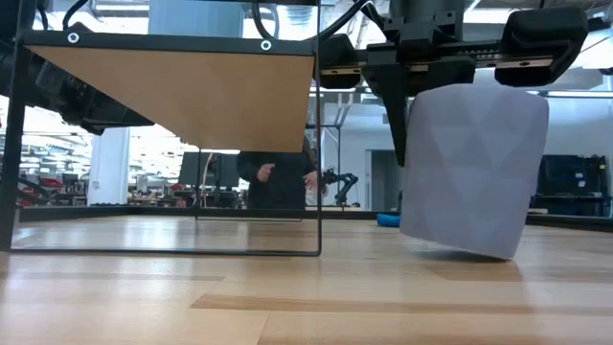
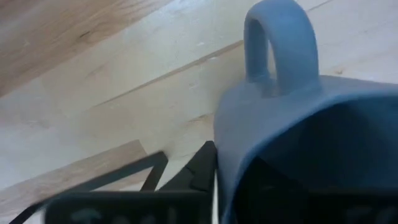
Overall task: Stack small to large cups/mugs on shelf
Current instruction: Put the blue mug on the shelf
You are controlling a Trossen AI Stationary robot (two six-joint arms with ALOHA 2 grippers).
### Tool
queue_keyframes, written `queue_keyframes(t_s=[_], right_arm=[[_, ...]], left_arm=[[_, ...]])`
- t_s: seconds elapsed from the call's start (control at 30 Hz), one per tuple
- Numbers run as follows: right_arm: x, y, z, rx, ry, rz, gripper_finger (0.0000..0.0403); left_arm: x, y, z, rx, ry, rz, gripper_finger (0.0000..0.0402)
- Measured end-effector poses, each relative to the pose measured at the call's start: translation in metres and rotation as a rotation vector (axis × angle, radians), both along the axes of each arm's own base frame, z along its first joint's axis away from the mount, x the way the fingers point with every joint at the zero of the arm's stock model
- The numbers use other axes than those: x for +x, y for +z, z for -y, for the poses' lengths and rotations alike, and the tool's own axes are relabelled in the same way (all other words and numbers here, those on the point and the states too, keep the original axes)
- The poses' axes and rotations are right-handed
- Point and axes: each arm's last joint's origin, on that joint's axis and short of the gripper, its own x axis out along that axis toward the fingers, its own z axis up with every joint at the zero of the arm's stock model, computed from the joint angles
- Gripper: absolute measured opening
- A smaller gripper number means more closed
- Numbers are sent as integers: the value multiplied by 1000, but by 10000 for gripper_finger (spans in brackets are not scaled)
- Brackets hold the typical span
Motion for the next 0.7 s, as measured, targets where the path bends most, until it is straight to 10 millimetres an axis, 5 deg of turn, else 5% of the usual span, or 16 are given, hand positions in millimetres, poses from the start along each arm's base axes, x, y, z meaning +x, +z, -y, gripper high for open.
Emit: queue_keyframes(t_s=[0.2, 0.7], right_arm=[[0, 0, 0, -1, 8, -1, 98], [-1, 3, 0, 0, 15, -14, 107]], left_arm=[[0, 0, 0, 0, 0, 0, 0], [0, 0, 1, -12, -40, -4, 0]])
